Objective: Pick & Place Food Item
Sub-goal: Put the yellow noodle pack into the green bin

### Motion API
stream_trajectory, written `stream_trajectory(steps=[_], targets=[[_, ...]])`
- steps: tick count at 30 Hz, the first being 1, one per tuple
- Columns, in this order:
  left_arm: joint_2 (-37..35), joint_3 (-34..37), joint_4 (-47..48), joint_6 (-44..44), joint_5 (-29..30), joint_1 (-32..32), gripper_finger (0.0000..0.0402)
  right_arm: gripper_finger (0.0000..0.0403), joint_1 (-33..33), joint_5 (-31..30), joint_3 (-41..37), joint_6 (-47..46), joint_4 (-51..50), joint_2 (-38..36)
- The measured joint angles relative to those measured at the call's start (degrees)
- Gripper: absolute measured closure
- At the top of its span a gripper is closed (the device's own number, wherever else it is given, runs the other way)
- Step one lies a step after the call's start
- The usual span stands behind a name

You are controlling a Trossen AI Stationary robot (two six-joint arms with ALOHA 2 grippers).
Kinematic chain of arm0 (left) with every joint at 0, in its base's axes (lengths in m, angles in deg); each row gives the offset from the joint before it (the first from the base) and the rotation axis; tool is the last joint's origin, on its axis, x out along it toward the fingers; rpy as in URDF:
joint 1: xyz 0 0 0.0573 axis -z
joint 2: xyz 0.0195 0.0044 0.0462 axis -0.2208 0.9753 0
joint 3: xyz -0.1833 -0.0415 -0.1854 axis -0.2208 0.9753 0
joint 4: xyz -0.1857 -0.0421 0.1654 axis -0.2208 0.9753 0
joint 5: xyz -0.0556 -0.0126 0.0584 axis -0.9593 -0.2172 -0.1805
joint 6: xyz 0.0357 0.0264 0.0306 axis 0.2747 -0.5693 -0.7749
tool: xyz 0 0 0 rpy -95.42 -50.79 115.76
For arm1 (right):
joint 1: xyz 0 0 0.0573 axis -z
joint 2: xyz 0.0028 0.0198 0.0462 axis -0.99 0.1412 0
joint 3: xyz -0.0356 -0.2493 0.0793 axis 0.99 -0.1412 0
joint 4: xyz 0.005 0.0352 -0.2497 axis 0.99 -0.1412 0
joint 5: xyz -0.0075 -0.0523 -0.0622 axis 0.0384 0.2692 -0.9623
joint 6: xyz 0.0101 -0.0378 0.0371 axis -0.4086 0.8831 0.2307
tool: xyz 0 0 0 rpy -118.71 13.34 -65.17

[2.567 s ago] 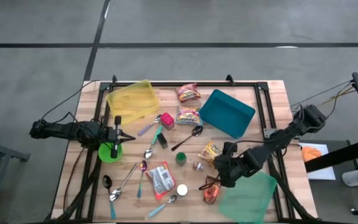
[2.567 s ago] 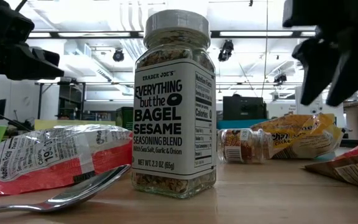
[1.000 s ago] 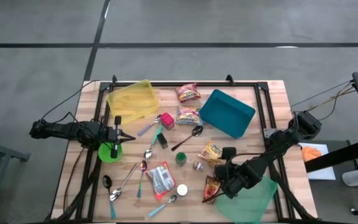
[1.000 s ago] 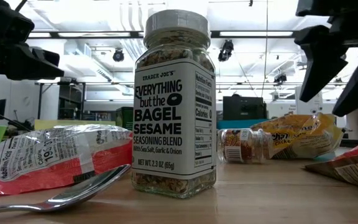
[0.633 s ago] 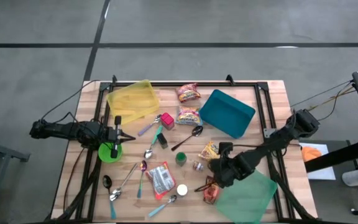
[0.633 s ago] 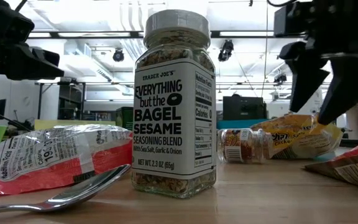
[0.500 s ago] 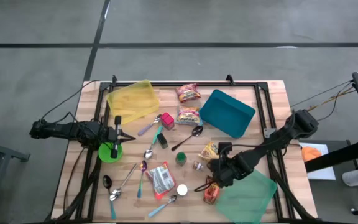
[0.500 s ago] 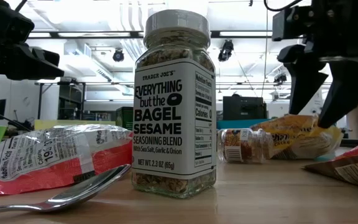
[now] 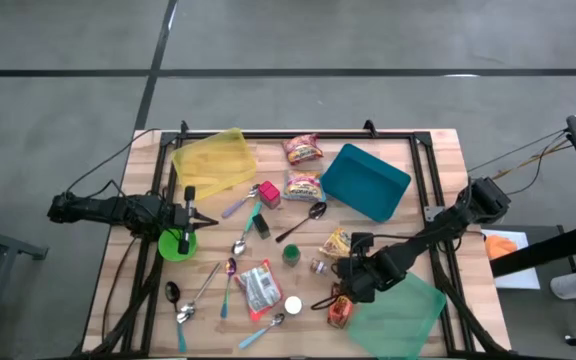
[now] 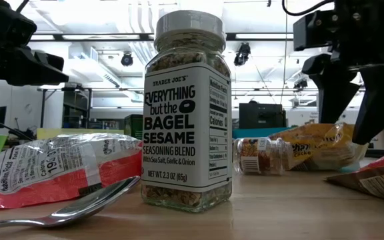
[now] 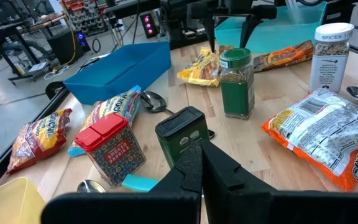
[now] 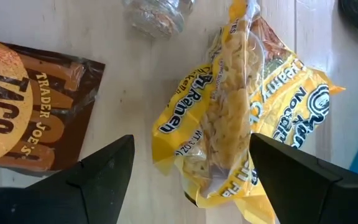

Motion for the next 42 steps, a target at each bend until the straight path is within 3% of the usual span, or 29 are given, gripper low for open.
stream_trajectory(steps=[25, 42], targets=[[0.09, 0.02, 0.0, 0.02, 0.0, 0.02, 0.0401, 0.0091, 1.03, -0.14, -0.73, 0.27, 0.33, 2.08], [0.09, 0.0, 0.0, 0.01, 0.0, 0.02, 0.0401, 0.0284, 1.07, -0.31, -0.78, 0.28, -0.04, 2.01]])
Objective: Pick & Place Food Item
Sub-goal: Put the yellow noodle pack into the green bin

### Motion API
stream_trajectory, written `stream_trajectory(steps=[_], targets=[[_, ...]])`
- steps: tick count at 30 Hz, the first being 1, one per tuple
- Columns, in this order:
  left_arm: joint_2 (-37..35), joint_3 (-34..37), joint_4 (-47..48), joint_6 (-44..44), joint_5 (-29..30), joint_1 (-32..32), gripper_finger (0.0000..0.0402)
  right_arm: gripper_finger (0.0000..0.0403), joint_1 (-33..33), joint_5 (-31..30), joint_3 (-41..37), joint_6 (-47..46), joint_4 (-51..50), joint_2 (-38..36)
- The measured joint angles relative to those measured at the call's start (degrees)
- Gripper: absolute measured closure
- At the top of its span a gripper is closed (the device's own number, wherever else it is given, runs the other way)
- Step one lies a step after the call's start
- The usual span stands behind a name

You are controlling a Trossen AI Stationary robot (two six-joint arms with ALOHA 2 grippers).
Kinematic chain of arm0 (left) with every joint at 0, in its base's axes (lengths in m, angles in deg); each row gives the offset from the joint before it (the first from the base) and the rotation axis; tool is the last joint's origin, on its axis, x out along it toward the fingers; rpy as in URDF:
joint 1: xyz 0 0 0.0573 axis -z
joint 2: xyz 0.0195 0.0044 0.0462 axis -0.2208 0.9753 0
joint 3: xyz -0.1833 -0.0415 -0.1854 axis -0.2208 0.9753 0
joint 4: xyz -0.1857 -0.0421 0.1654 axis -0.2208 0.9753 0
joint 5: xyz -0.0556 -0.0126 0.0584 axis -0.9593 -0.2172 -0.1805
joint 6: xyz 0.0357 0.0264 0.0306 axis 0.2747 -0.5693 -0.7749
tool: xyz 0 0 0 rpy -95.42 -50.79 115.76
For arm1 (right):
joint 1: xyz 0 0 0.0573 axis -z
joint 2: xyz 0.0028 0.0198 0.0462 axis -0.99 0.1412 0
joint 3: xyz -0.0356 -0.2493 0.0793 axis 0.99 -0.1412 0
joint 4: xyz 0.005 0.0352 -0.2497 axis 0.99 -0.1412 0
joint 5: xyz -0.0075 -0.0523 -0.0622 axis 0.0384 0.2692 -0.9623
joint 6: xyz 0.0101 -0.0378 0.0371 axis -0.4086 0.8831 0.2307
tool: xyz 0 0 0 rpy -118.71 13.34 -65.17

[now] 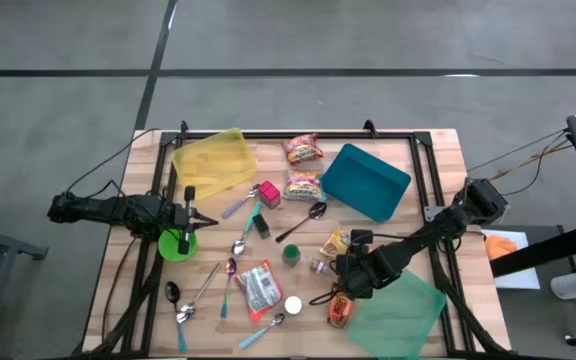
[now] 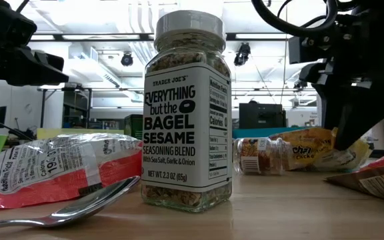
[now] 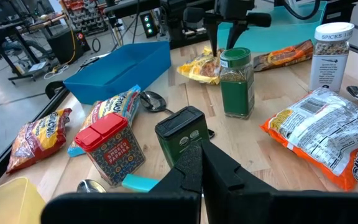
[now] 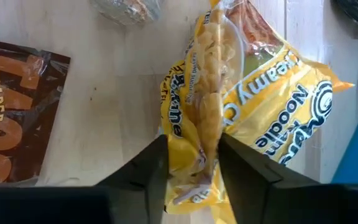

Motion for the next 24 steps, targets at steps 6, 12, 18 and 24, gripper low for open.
stream_trajectory(steps=[6, 12, 18, 24], targets=[[0.0, 0.01, 0.0, 0.0, 0.01, -0.01, 0.0401, 0.0342, -0.02, 0.04, 0.01, 0.02, 0.08, -0.02], [0.0, 0.02, 0.0, 0.01, 0.02, 0.0, 0.0401, 0.039, -0.03, 0.73, 0.01, 0.0, 0.18, -0.26], [0.0, 0.01, 0.0, 0.01, 0.01, -0.01, 0.0401, 0.0391, -0.04, 0.87, 0.41, 0.0, -0.3, -0.32], [0.0, 0.02, 0.0, 0.0, 0.02, 0.0, 0.0401, 0.0392, -0.04, 1.02, 3.79, 0.0, -4.82, -0.26]])
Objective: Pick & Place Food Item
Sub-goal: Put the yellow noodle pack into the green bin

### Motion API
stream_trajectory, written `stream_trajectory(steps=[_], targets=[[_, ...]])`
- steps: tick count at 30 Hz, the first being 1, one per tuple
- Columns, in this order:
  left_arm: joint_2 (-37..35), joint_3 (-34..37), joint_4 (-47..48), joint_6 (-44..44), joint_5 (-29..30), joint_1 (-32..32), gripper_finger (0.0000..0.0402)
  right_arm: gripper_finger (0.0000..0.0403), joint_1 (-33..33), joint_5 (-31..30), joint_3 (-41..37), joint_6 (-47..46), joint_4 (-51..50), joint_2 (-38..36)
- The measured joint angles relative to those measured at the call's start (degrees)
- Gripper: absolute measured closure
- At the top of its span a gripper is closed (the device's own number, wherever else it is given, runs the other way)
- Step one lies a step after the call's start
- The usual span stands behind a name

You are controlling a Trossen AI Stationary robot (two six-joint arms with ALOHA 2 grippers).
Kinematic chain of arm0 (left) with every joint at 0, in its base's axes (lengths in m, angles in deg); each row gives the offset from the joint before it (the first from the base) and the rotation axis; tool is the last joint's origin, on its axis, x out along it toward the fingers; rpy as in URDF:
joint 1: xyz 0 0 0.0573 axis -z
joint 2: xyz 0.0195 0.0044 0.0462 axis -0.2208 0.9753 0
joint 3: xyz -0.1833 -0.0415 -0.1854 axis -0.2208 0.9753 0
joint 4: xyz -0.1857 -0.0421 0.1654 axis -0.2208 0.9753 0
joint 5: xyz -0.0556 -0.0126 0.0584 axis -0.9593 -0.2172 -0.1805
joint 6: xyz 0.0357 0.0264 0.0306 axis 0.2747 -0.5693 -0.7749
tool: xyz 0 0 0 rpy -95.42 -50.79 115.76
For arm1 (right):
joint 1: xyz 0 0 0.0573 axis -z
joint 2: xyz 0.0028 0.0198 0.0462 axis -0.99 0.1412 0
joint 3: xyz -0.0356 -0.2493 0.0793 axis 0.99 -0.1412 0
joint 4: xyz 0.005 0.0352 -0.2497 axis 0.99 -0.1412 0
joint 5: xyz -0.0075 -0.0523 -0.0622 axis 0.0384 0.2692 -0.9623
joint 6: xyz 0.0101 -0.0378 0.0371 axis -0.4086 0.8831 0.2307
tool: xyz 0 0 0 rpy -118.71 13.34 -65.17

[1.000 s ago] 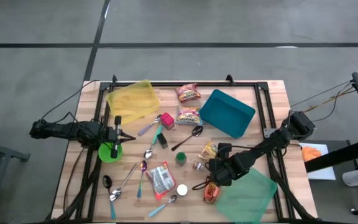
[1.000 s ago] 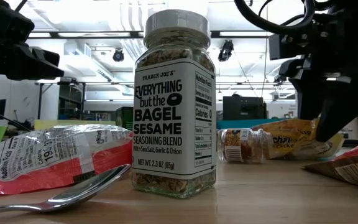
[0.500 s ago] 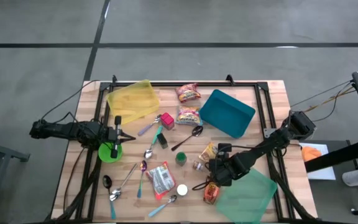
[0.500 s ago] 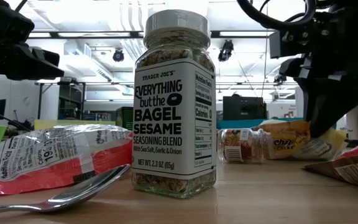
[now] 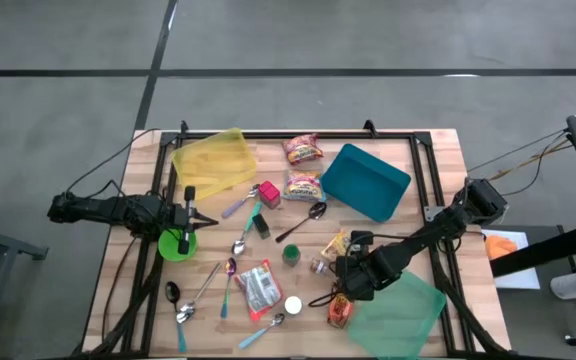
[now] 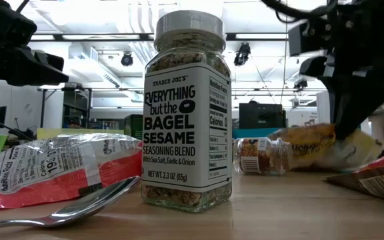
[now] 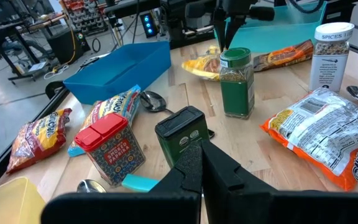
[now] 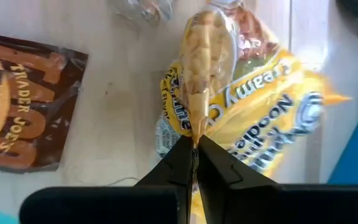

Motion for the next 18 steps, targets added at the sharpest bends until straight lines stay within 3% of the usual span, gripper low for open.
stream_trajectory(steps=[10, 18], targets=[[0.0, -0.01, 0.0, 0.02, 0.0, 0.0, 0.0401, 0.0392, -0.15, -0.48, 12.15, -0.2, -17.49, 0.0], [0.0, -0.01, 0.0, 0.01, -0.02, -0.01, 0.0401, 0.0392, -1.99, 2.53, 24.02, -7.36, -31.16, -0.48]])
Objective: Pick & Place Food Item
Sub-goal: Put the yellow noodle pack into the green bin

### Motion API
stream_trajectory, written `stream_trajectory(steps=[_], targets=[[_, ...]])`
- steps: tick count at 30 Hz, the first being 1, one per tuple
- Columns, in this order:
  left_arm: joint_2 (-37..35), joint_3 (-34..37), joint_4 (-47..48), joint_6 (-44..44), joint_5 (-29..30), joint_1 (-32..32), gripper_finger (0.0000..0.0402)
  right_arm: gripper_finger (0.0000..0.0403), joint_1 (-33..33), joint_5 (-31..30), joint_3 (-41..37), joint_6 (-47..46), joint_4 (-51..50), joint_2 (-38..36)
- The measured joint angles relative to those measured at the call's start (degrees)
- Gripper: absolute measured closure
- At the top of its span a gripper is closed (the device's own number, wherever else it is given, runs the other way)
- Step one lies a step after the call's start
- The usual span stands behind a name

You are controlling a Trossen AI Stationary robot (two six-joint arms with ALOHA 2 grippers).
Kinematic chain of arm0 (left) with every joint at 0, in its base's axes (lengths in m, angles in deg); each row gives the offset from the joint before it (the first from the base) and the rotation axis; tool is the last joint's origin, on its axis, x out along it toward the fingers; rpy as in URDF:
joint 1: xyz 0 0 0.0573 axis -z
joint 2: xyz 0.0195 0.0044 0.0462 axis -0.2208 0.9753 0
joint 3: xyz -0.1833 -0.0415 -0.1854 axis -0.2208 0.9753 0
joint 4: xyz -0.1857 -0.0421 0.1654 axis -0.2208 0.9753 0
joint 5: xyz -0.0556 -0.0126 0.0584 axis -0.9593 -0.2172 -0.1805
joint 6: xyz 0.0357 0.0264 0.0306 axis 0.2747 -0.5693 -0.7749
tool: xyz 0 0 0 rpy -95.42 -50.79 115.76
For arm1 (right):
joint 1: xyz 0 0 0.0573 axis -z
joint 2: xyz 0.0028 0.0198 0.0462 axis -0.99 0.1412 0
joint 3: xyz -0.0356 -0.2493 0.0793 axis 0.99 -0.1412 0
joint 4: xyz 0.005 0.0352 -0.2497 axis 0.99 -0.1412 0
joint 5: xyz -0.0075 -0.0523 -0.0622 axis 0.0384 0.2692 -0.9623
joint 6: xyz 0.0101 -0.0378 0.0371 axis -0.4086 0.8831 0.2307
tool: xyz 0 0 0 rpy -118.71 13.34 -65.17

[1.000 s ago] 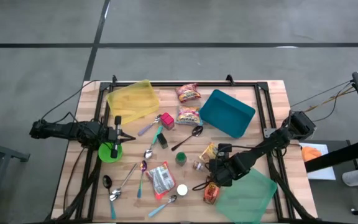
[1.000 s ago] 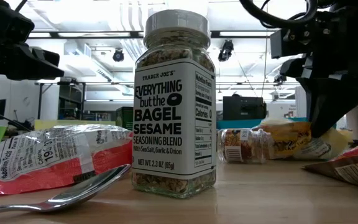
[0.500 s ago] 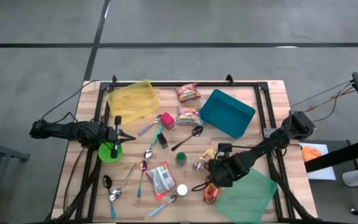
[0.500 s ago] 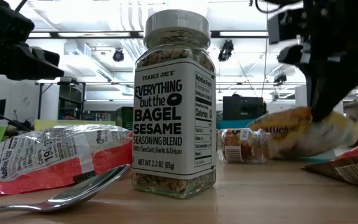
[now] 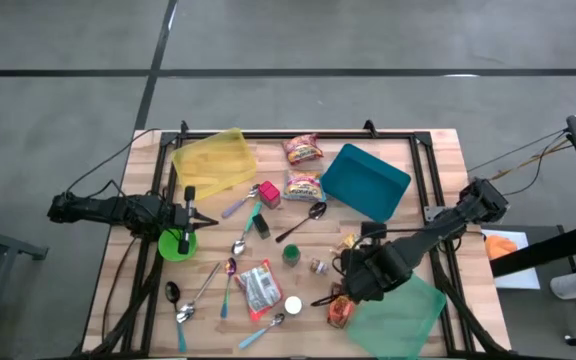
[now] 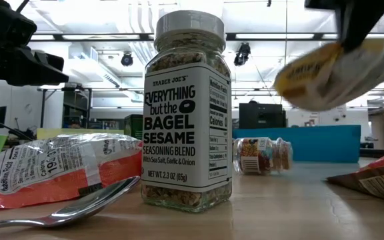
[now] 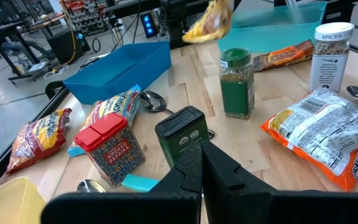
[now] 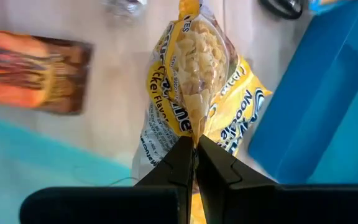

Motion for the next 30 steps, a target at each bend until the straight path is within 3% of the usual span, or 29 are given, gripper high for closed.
stream_trajectory(steps=[7, 14, 21, 30], targets=[[0.0, -0.01, 0.0, 0.01, 0.02, 0.01, 0.0401, 0.0391, -5.7, 8.22, 5.61, -15.89, -4.02, -2.7], [-0.01, -0.01, 0.0, 0.0, 0.01, 0.01, 0.0401, 0.0391, -15.5, 8.08, 5.07, -36.08, -4.43, -6.44], [-0.02, 0.0, 0.0, 0.0, 0.02, 0.01, 0.0401, 0.0391, -23.21, 4.37, 3.27, -52.84, -4.57, -5.33], [0.0, 0.01, 0.0, 0.01, 0.02, 0.01, 0.0401, 0.0391, -25.83, 4.97, 3.14, -58.06, -3.69, 0.49]])
